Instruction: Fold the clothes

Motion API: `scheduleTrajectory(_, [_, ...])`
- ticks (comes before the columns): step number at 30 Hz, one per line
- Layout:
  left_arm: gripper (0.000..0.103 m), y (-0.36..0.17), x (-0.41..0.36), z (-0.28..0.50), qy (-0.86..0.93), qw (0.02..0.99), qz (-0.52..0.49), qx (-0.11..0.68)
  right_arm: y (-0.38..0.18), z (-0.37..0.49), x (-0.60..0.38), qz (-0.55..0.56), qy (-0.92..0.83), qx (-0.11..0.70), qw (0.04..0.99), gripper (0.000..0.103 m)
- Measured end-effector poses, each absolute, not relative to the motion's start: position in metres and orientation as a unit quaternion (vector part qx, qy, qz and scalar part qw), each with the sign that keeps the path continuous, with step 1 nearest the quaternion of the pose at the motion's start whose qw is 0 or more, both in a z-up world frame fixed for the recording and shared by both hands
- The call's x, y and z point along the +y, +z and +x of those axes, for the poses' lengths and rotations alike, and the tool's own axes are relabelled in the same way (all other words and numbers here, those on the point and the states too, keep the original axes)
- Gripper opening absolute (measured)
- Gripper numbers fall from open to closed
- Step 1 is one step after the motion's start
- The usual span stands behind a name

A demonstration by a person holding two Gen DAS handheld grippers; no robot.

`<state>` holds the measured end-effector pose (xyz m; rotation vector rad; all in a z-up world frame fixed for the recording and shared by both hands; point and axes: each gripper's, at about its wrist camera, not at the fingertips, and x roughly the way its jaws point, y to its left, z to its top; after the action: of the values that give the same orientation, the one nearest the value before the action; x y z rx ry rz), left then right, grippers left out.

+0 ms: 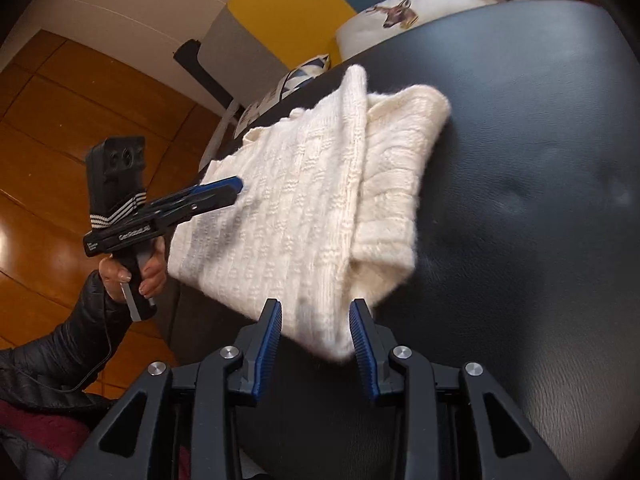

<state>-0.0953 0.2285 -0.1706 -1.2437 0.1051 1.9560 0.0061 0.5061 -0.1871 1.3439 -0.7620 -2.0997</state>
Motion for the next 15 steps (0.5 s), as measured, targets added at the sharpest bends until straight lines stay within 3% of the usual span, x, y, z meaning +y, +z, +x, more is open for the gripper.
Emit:
scheduleTrajectory(7, [0.039, -0.199, 0.240, -0.096, 0.751, 0.378, -0.538, 0.060, -0.205, 0.010, 0.464, 0.554, -0.679, -0.257, 0.407, 0.038])
scheduleTrajectory(10, [0.039, -0.202, 0.235, -0.084, 0.745, 0.381, -0.545, 0.054, -0.213, 0.022, 0.450, 0.598, -0.662, -0.203, 0.404, 0.027])
scheduleTrajectory(15, [0.039, -0.186, 0.241, -0.071, 0.743, 0.390, -0.540, 0.069, -0.211, 0.030, 0.456, 0.588, -0.676, -0.221, 0.385, 0.026])
